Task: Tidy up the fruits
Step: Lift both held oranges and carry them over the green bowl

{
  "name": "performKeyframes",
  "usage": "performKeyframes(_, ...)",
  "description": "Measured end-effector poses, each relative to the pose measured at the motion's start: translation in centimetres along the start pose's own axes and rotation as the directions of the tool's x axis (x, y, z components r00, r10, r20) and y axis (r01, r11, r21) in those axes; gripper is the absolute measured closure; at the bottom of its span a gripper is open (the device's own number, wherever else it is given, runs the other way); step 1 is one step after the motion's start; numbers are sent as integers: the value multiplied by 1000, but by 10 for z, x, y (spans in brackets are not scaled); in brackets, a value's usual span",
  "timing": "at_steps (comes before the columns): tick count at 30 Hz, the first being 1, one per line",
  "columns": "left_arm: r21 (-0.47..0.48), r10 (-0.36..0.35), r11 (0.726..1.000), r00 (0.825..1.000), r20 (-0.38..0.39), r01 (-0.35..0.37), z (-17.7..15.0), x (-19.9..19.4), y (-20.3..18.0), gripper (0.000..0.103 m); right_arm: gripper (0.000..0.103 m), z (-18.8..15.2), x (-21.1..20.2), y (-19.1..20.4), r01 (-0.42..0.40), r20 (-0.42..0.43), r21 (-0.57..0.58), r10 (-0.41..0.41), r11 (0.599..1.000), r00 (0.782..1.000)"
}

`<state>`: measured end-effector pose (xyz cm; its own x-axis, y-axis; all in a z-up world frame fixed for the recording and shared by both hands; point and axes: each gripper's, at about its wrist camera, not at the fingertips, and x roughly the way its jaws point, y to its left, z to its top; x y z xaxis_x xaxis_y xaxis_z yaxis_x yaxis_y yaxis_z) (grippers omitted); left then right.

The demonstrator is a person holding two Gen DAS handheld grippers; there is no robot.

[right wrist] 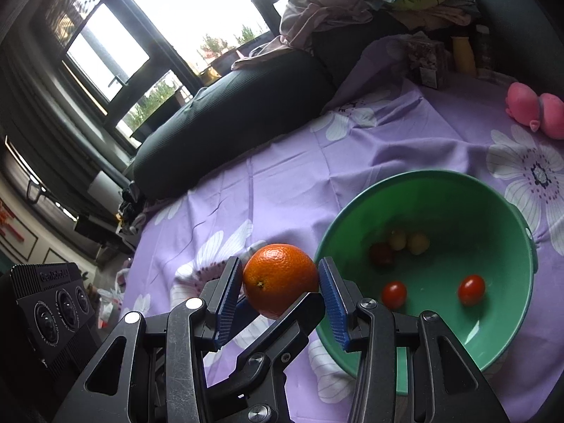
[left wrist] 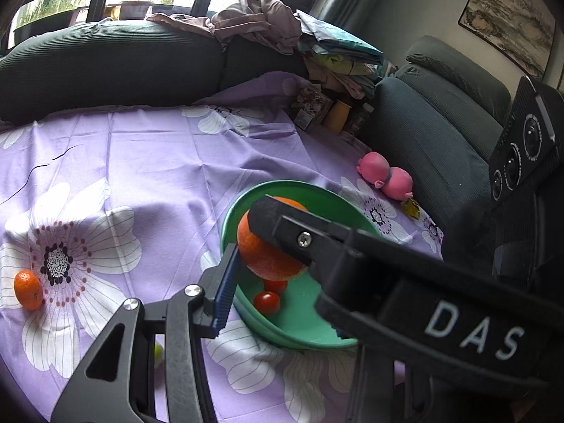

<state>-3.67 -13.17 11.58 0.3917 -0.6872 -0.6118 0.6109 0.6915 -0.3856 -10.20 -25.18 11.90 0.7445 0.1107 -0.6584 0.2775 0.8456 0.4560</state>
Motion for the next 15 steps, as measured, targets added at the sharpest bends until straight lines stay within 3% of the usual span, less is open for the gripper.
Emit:
performKeyframes(7,42,-67,997,996,-52,69,-1,24,-23,60,55,2,-14,-30,64,27,56,-65,996,998)
performKeyframes(15,39,-130,990,983,-127,136,-7,51,-34,60,55,1,-15,-55,149,-5,90,-149,985,989)
